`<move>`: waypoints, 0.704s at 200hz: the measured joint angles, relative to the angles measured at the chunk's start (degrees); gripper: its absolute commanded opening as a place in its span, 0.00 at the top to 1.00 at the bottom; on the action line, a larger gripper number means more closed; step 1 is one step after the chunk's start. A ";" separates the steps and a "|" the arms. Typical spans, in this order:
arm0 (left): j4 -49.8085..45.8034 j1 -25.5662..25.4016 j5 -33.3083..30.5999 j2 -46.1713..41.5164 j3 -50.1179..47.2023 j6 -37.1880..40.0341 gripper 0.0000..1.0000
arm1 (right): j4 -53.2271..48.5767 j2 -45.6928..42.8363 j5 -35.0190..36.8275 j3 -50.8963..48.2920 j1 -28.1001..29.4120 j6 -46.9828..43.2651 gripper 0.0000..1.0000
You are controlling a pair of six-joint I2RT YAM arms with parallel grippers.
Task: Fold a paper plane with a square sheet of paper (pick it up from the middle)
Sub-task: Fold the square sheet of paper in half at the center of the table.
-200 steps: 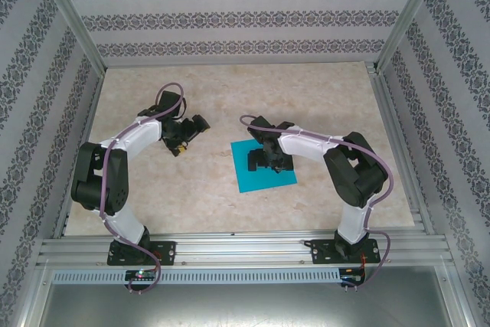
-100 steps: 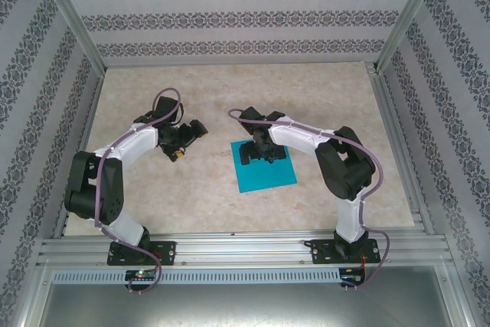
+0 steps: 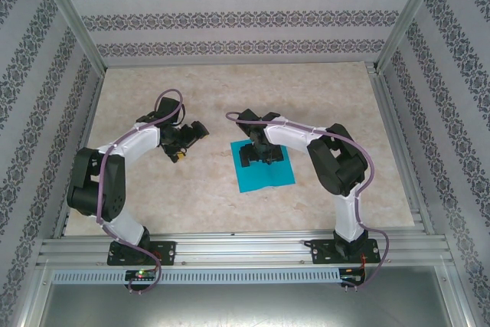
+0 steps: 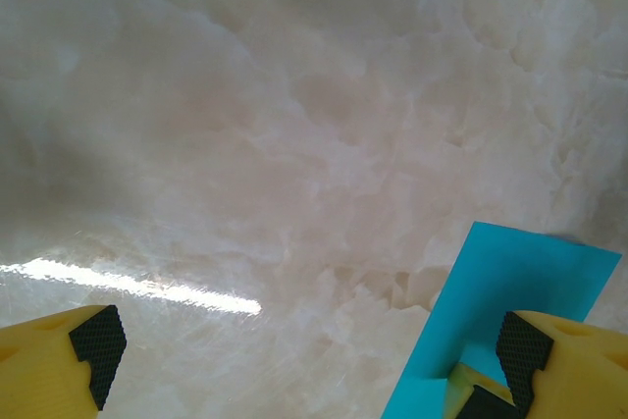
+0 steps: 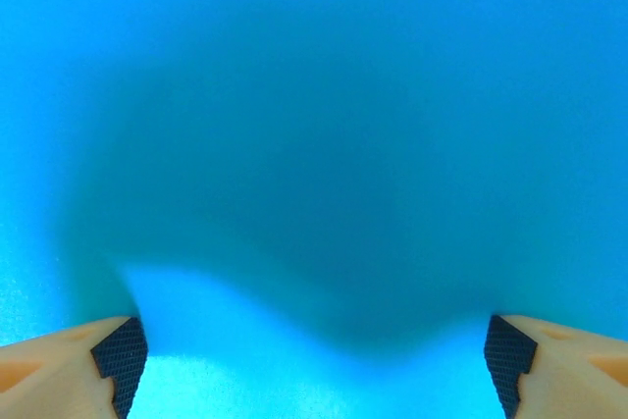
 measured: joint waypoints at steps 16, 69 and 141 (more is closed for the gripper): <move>0.00 -0.02 0.02 0.46 0.09 0.00 0.00 | 0.26 0.00 -0.02 -0.11 0.00 0.26 0.13; 0.76 -0.68 0.57 1.22 0.68 -0.35 0.00 | 1.64 -1.38 -0.92 -1.84 -1.53 1.14 0.35; 14.27 -1.75 6.25 0.94 -6.10 -2.78 0.00 | 22.95 -11.98 -25.90 -14.19 -5.29 6.60 0.62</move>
